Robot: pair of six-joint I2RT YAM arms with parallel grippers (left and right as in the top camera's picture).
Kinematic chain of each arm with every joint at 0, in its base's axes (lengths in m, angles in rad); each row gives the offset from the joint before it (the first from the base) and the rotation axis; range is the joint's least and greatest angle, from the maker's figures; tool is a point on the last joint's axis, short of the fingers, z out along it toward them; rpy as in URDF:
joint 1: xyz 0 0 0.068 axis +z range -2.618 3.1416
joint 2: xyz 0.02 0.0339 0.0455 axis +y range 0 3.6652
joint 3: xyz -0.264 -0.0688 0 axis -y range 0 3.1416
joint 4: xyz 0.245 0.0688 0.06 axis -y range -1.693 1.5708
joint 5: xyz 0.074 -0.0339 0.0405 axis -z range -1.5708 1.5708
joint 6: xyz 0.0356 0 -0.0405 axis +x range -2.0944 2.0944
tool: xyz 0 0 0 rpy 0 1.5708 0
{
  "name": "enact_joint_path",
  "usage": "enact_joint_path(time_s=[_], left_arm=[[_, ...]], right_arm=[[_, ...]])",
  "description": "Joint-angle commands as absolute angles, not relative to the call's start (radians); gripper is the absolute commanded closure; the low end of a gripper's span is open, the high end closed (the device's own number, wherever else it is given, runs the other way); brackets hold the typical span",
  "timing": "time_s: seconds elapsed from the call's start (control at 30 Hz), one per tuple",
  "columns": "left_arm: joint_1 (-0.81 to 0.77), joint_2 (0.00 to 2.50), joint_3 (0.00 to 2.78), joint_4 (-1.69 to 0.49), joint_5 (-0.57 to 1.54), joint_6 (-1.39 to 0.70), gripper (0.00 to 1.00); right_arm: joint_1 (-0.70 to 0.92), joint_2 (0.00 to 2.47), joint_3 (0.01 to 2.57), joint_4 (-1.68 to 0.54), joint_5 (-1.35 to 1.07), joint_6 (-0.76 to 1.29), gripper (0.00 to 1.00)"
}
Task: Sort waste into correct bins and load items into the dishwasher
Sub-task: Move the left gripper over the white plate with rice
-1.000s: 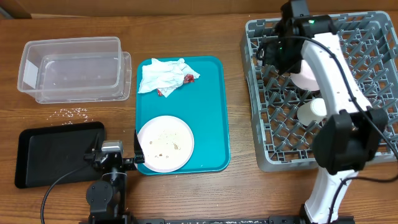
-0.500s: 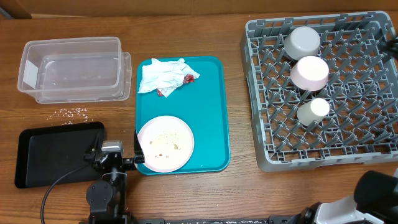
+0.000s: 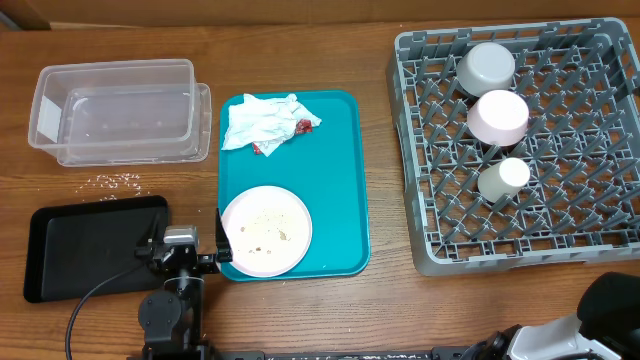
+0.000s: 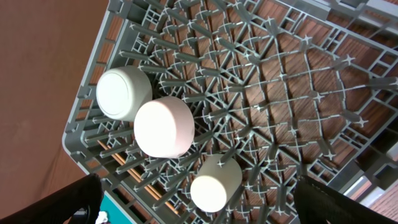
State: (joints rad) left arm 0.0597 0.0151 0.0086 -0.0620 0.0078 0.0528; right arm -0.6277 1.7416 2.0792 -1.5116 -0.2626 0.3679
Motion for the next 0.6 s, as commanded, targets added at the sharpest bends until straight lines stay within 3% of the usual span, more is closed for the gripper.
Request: enact_joint_path(time_s=[0.0, 0.13, 0.27, 0.37, 0.57], left_arm=[[0.065, 0.004, 0.005, -0.008, 0.241, -0.089, 0.00], [0.065, 0.004, 0.005, 0.071, 0.609, -0.358, 0.00], [0.065, 0.004, 0.005, 0.259, 0.790, -0.450, 0.00], [0.065, 0.004, 0.033, 0.459, 0.773, -0.541, 0.00], [0.065, 0.106, 0.299, 0.199, 0.696, -0.344, 0.00]], right_arm=[[-0.630, 1.740, 2.082, -1.509, -0.279, 0.375, 0.00], [-0.630, 1.740, 2.082, -1.509, -0.279, 0.375, 0.00], [-0.630, 1.740, 2.082, -1.509, -0.279, 0.375, 0.00], [-0.630, 1.740, 2.082, -1.509, -0.279, 0.375, 0.00], [-0.630, 1.740, 2.082, -1.509, -0.279, 0.375, 0.00]])
